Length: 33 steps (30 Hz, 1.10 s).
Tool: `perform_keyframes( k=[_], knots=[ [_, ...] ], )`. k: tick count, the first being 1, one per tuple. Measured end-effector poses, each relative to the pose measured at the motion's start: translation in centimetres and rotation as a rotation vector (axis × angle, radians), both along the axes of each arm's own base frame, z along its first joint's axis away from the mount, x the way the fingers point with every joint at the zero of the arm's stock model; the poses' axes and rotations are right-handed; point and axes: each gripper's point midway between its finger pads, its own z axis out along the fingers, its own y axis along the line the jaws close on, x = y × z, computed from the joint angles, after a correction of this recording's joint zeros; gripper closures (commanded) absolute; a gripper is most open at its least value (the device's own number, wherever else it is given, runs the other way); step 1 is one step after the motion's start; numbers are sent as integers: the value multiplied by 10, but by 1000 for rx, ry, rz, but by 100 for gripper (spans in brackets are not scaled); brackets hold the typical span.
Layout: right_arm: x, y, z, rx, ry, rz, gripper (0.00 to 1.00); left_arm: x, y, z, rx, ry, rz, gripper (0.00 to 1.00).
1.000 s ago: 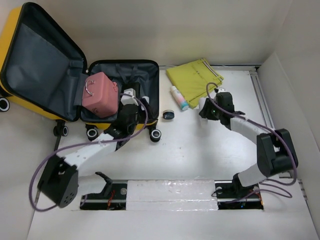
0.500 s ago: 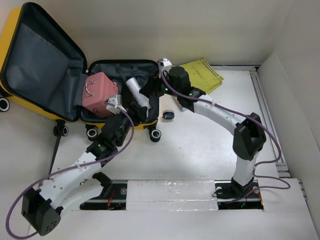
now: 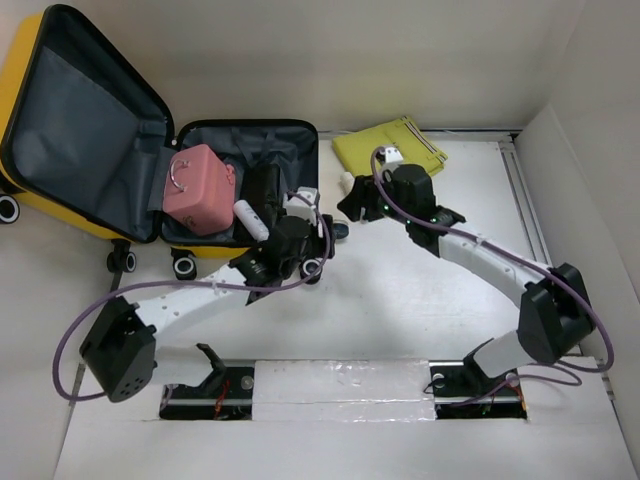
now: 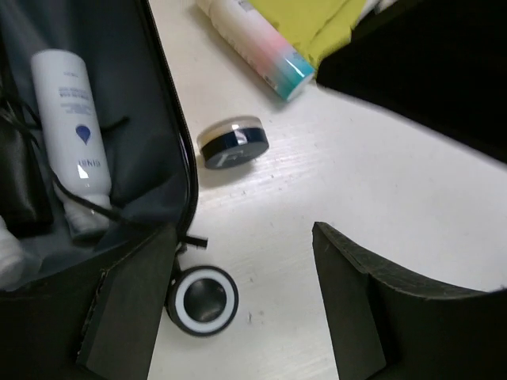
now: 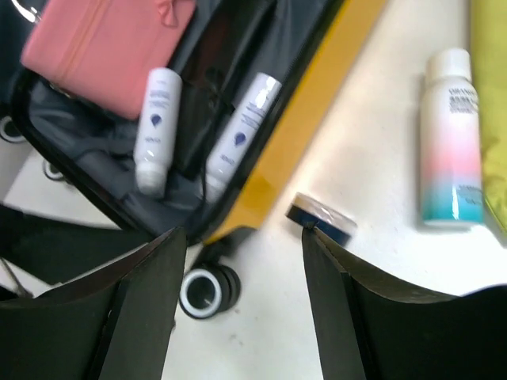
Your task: Pack the luggage
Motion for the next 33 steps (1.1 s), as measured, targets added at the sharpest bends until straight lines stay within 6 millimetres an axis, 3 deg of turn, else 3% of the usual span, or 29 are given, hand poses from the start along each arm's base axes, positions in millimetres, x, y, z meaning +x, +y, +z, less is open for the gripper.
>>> perform_keyframes(
  k=[2, 6, 9, 12, 19, 22, 26, 27, 29, 33],
  knots=[
    [-6, -8, -8, -15, 3, -3, 36, 8, -5, 0, 34, -10, 6, 35],
    [-18, -19, -31, -52, 32, -3, 36, 24, -2, -6, 109, -18, 61, 48],
    [-24, -30, -42, -71, 48, -12, 36, 30, 2, -10, 152, -10, 94, 48],
    [-26, -40, -39, -68, 35, -28, 36, 29, 8, -15, 179, 5, 112, 56],
    [-22, -60, -32, -60, 12, -71, 36, 27, 16, -23, 216, 29, 138, 63],
    [-22, -62, -35, -60, 17, -71, 36, 27, 18, -29, 230, 39, 150, 79],
    [-25, -62, -39, -64, 28, -65, 36, 29, 19, -36, 246, 49, 158, 91],
    [-25, -62, -40, -64, 29, -64, 36, 29, 18, -36, 244, 48, 157, 100],
    [-27, -62, -42, -65, 32, -63, 36, 29, 16, -35, 235, 48, 154, 100],
    [-27, -63, -45, -72, 36, -63, 46, 32, 19, -33, 227, 47, 172, 100]
  ],
)
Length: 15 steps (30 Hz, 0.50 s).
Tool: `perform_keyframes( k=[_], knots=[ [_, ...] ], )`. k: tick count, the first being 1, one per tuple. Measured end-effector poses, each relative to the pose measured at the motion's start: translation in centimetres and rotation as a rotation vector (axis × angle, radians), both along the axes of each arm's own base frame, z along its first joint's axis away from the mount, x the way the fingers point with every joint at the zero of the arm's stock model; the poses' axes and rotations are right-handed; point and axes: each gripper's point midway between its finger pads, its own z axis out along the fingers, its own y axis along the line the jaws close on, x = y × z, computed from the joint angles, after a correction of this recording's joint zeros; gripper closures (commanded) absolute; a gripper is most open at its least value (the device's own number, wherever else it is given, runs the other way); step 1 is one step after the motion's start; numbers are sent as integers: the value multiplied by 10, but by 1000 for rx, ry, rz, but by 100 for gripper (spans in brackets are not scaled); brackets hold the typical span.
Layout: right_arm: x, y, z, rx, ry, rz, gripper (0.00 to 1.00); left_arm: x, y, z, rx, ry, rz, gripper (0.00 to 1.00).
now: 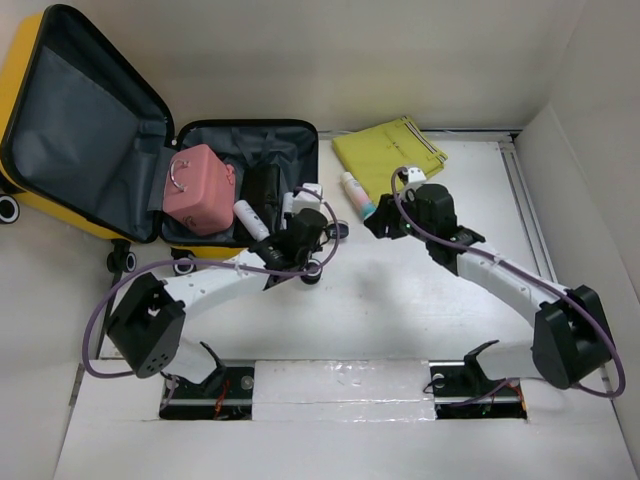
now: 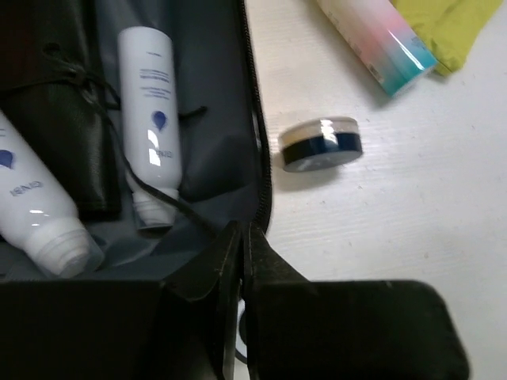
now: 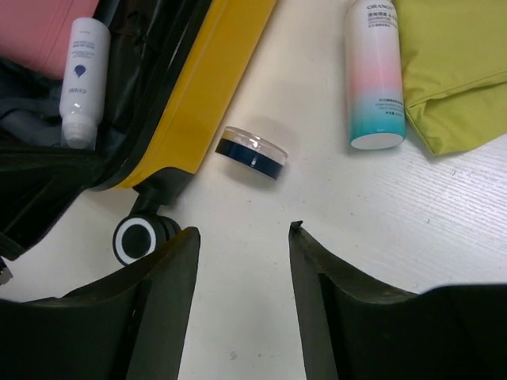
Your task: Pack the luggage
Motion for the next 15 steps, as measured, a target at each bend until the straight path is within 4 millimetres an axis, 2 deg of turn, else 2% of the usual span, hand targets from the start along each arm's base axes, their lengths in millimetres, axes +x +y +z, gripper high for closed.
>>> perform_keyframes(
  k=[2, 6, 10, 11, 15],
  knots=[
    [4, -1, -5, -12, 5, -13, 54, 4, 7, 3, 3, -15, 35, 100],
    [17, 1, -29, -46, 53, -28, 55, 16, 31, 15, 12, -61, 132, 100],
    [28, 10, -53, -80, 99, -5, 42, 30, 57, 24, 15, -90, 226, 100],
    [29, 14, -57, -88, 105, 9, 35, 35, 64, 24, 17, -91, 249, 100],
    [27, 30, -64, -119, 94, 87, 22, 69, 91, 22, 7, -87, 360, 100]
  ],
)
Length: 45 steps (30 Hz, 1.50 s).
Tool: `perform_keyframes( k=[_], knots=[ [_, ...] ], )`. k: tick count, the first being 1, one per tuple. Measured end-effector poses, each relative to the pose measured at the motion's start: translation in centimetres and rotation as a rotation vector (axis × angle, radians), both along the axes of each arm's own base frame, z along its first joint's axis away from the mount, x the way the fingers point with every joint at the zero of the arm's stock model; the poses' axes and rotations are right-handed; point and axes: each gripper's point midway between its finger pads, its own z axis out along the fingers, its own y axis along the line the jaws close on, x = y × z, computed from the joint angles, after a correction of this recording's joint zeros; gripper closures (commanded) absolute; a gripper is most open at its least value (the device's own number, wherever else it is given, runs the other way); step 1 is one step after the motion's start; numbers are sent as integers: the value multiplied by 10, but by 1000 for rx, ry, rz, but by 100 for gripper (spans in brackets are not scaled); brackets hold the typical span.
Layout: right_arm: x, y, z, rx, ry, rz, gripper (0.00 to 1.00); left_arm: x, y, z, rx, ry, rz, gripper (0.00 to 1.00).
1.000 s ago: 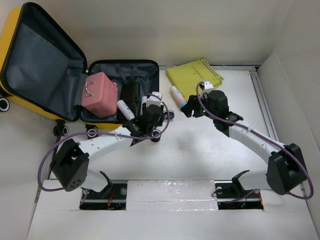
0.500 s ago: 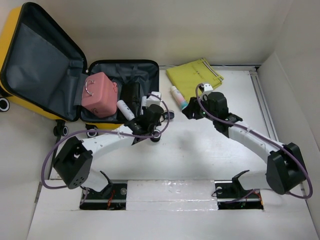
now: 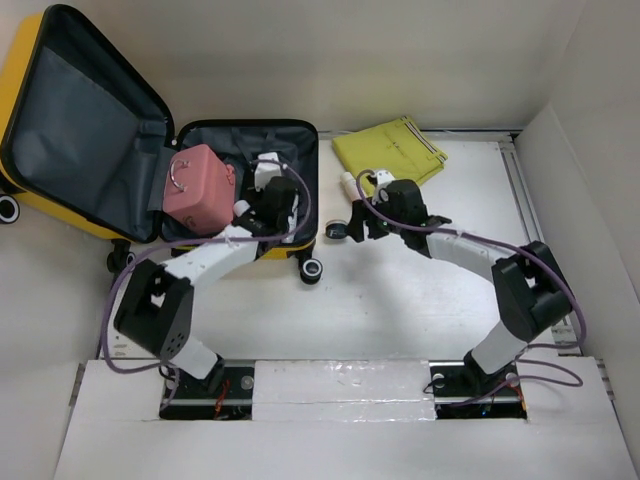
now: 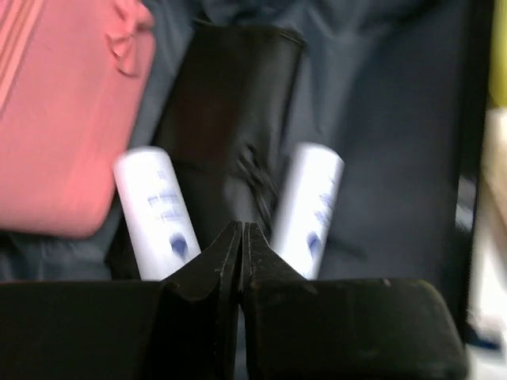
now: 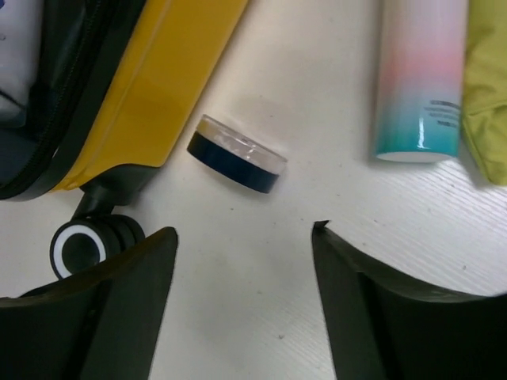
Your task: Pack the luggage
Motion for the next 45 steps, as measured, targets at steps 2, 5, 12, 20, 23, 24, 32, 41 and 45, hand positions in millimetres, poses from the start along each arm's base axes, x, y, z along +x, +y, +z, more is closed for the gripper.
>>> perform_keyframes(
  k=[2, 5, 12, 20, 23, 24, 32, 41, 45],
  knots=[
    [0, 7, 0, -12, -18, 45, 20, 21, 13, -8, -14, 11, 46, 100],
    [9, 15, 3, -32, -55, 102, 17, 50, 35, -31, -27, 56, 108, 100],
    [32, 27, -13, -92, -57, 221, 12, 69, 58, -80, -40, 164, 155, 100],
    [27, 30, -59, -144, 43, 321, 12, 73, 52, -79, -83, 155, 130, 57],
    [28, 35, -63, -135, 52, 344, 14, 76, 48, -77, -102, 142, 119, 45],
    [29, 37, -63, -128, 52, 351, 15, 75, 47, -76, -111, 136, 113, 43],
    [28, 44, -65, -105, 53, 384, 79, 39, 32, -16, -218, 11, 40, 23],
    [15, 29, -50, -79, 54, 333, 100, 0, -17, 96, -403, -236, -167, 23],
    [15, 18, -10, -66, -19, 279, 100, -11, -23, 101, -429, -240, -216, 23]
  ],
)
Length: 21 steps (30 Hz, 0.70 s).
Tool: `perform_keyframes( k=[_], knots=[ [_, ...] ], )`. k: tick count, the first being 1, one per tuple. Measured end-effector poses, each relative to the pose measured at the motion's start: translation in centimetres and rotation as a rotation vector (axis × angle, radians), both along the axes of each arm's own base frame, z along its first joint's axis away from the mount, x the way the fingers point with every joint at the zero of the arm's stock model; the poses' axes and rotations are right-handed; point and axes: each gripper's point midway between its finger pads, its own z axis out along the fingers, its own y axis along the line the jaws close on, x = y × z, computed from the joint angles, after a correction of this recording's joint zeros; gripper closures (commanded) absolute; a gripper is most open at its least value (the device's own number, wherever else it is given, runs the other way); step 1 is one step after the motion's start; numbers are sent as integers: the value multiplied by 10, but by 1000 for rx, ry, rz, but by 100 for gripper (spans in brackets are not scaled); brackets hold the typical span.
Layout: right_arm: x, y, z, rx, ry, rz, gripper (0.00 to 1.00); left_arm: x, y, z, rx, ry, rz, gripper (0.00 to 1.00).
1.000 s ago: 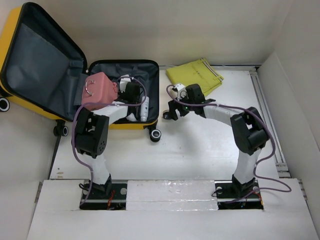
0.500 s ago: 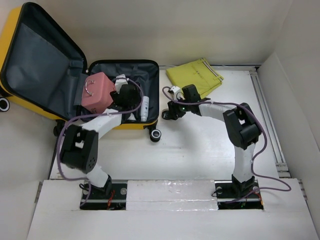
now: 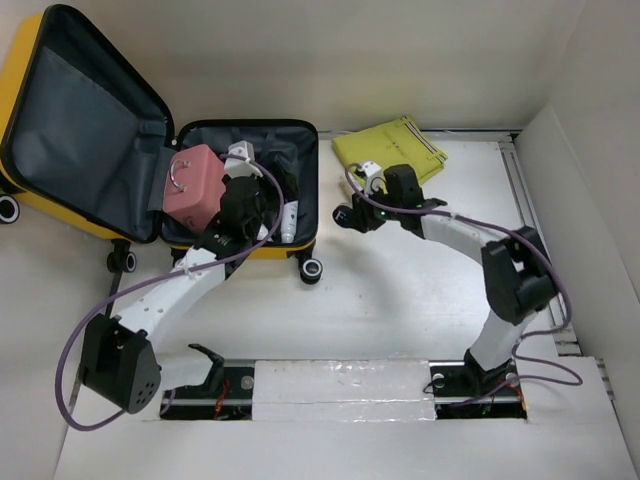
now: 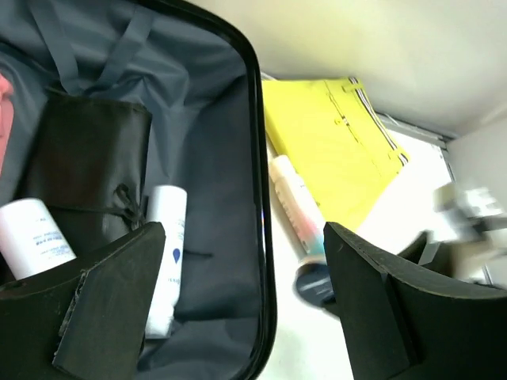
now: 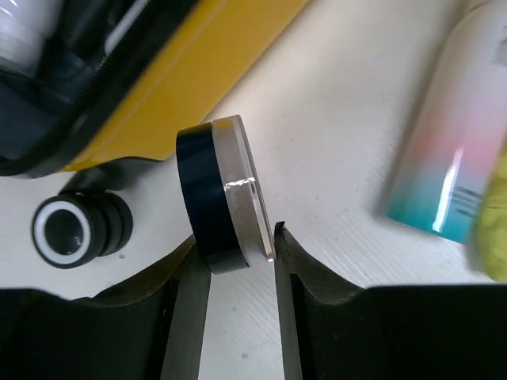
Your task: Pack the luggage
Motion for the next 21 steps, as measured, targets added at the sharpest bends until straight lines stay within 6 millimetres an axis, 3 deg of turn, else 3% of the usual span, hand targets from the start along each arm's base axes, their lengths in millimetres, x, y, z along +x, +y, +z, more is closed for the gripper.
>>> perform_keyframes(
  k=[6, 8, 9, 10, 11, 13, 14, 15, 18, 21],
  knots=[
    [-6, -3, 77, 68, -149, -32, 100, -28, -3, -1, -47, -13, -71, 23],
    [-8, 12, 95, 87, -177, -7, 100, -41, -3, 12, -91, -59, -96, 23],
    [-6, 33, 109, 111, -194, 24, 100, -46, -2, 20, -112, -84, -104, 23],
    [-6, 40, 112, 118, -201, 34, 95, -52, -1, 29, -133, -112, -110, 23],
    [-6, 55, 115, 127, -195, 55, 84, -57, 1, 40, -154, -144, -113, 23],
    [3, 93, 125, 165, -201, 91, 60, -65, 5, 60, -190, -204, -116, 23],
    [8, 109, 127, 180, -200, 103, 39, -68, 7, 68, -201, -227, -113, 23],
    [9, 124, 127, 195, -189, 112, 33, -70, 9, 72, -209, -239, -110, 23],
    [9, 141, 118, 207, -160, 119, 31, -71, 11, 69, -206, -234, -102, 23],
    [16, 120, 111, 198, -147, 60, 34, -71, 10, 48, -188, -195, -106, 23]
  ],
)
